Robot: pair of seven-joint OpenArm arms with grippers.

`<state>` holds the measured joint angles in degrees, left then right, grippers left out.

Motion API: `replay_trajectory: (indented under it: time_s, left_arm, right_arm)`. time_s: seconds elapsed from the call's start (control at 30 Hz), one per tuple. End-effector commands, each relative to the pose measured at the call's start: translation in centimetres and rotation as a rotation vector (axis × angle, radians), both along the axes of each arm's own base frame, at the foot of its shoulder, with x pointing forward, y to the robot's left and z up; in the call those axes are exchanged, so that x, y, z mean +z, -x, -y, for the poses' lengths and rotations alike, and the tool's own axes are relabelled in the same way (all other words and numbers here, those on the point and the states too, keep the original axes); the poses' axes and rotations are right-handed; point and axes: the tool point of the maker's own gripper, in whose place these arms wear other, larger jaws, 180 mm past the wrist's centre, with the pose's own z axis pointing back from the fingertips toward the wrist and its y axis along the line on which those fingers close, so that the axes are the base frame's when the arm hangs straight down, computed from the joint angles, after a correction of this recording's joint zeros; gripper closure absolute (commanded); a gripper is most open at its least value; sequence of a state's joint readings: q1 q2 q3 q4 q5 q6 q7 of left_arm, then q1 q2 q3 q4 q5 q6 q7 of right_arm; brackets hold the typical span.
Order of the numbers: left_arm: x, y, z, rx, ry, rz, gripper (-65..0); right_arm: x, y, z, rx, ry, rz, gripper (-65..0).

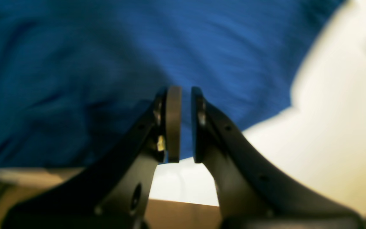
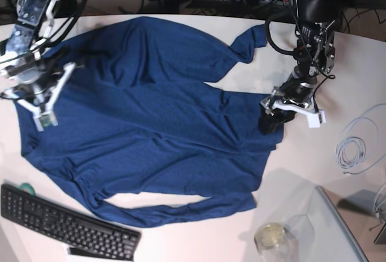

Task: Layout the t-shirt on the table in an organized manner, then fold the t-shirt properly
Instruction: 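Drag the shirt with the left gripper toward the cable coil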

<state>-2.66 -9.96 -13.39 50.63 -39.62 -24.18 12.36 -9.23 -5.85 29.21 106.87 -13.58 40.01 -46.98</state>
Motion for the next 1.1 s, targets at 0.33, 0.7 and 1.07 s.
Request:
replay_trajectory:
  time_s: [0.33, 0.7, 1.07]
  left_arm:
    - [3.5, -1.5, 1.2, -0.074, -0.034, 0.063, 0.0]
    - [8.6, -3.0, -0.2, -0.1, -0.073, 0.123, 0.0]
    - [7.7, -1.8, -0.8, -0.087, -0.076, 0.096, 0.0]
  right_arm:
    - [-5.5, 2.7, 10.2, -0.377, -0.206, -0.063, -54.6]
    - [-8.0, 1.6, 10.6, -0.429, -0.403, -0.014, -58.4]
    - [-10.1, 1.2, 9.1, -0.446, -0.493, -0.066, -4.4]
